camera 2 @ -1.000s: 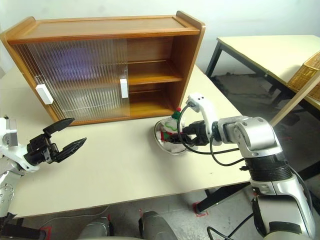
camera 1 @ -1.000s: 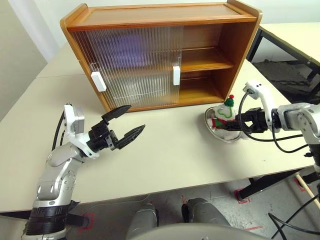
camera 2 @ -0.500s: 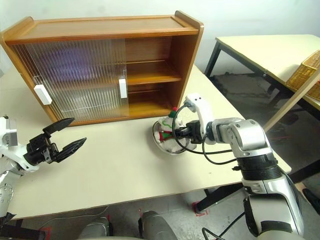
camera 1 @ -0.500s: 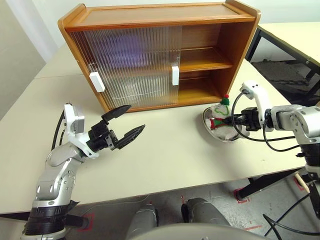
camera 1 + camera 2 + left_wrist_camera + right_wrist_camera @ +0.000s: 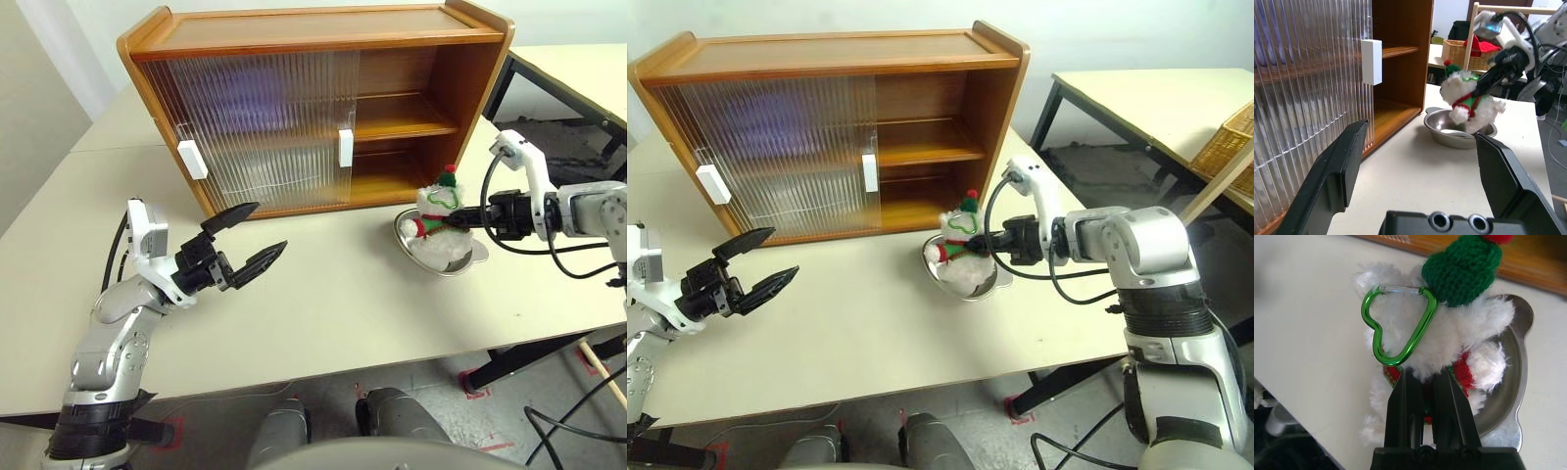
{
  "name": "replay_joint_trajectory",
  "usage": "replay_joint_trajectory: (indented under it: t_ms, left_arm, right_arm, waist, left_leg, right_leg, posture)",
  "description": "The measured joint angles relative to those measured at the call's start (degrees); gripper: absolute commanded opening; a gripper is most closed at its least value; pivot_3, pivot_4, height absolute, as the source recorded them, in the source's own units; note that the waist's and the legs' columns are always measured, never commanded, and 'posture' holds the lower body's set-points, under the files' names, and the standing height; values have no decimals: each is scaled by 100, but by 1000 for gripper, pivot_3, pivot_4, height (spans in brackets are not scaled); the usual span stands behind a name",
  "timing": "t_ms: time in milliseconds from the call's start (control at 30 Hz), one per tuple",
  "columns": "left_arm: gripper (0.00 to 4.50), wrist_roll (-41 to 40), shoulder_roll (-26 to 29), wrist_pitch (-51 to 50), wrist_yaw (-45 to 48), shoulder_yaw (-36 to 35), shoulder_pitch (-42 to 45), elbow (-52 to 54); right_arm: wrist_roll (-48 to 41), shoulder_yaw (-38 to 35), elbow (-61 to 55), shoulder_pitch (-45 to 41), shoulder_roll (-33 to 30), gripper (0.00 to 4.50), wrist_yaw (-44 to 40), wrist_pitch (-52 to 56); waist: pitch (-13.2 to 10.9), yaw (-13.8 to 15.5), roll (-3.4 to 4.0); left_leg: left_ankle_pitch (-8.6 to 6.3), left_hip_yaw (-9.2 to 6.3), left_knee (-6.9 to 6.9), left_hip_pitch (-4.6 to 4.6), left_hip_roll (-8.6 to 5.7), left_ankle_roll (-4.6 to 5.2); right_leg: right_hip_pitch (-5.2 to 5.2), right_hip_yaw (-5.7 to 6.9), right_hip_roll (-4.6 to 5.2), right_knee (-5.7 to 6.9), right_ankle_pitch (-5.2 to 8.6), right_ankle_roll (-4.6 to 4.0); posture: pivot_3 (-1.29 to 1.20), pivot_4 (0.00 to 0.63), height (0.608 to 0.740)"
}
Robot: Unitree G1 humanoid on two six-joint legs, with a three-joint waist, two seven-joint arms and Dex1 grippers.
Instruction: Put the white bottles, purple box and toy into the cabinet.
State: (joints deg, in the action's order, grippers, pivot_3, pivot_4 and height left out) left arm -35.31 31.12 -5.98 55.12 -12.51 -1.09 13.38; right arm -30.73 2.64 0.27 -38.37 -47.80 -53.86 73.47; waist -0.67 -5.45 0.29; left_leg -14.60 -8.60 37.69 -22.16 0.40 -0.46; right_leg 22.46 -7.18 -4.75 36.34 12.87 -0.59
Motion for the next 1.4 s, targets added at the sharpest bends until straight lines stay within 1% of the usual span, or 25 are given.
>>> replay_joint_trajectory:
  t_ms: [67, 233, 367, 500, 667, 767, 867, 1200, 1400]
  left_arm:
    - [4500, 0, 0, -13, -6, 2, 26, 0]
    - [4500, 0, 0, -28, -8, 15, 78, -1]
    - [4500, 1, 0, -40, -20, 32, 122, -1]
    - [4500, -3, -12, -40, -30, 38, 134, -2]
    - [4500, -7, -48, -40, -45, 39, 163, -2]
    - [4500, 0, -63, -39, -48, 47, 164, -4]
    - [4500, 7, -75, -39, -54, 72, 168, -5]
    - [4500, 93, -64, -17, -32, 101, 166, -21]
    - [4500, 113, -65, -4, -32, 101, 166, -27]
  right_arm:
    - [-45, -21, 38, -112, 9, 10, -9, 0]
    - [-215, -449, 276, -539, 234, 10, 62, -75]
    - [-447, -787, 554, -993, 600, 10, 115, -101]
    - [-475, -1084, 896, -1366, 935, 10, 355, -382]
    - [-351, -1090, 1263, -1536, 1324, 10, 635, -920]
    - [-282, -1074, 1467, -1582, 1506, 10, 662, -1150]
    - [-123, -1008, 1766, -1727, 1688, 10, 739, -1604]
    - [896, -612, 2763, -2093, 1892, 10, 936, -3409]
    - [1397, -554, 3255, -2156, 2267, 10, 1295, -4512]
  waist:
    - [0, -1, 0]
    - [1, -1, 1]
    - [3, -8, 4]
    - [4, -7, 5]
    - [4, -4, 6]
    - [4, -2, 7]
    - [4, -3, 7]
    - [5, 6, 9]
    - [5, 6, 9]
  left_leg:
    - [0, -1, 0, 0, 0, 0]
    - [0, -2, 0, 0, 1, 0]
    - [0, -3, -1, 0, 2, 0]
    - [0, -7, -1, 0, 5, 1]
    - [0, -14, -1, -1, 5, 1]
    - [0, -14, -1, -2, 5, 1]
    - [-1, -14, -1, -2, 6, 2]
    - [-1, -15, 0, -3, 13, 2]
    - [1, -15, 3, -2, 21, 5]
  right_leg:
    - [0, 0, 0, 0, 0, 0]
    - [0, 0, -1, 1, 0, 0]
    - [4, -1, -4, 2, -1, -1]
    - [4, 0, -4, 2, -3, -4]
    - [6, 2, -4, 4, -5, -7]
    - [6, 3, -4, 4, -5, -7]
    - [8, 3, -4, 5, -8, -8]
    - [12, 7, -3, 5, -19, -15]
    - [15, 9, -4, 5, -42, -32]
  posture:
    - [-150, 9, 740]
    - [-149, 5, 740]
    - [-147, 4, 740]
    - [-145, 4, 740]
    - [-136, 3, 740]
    - [-135, 2, 740]
    - [-132, 0, 740]
    - [-123, 0, 740]
    - [-119, 0, 740]
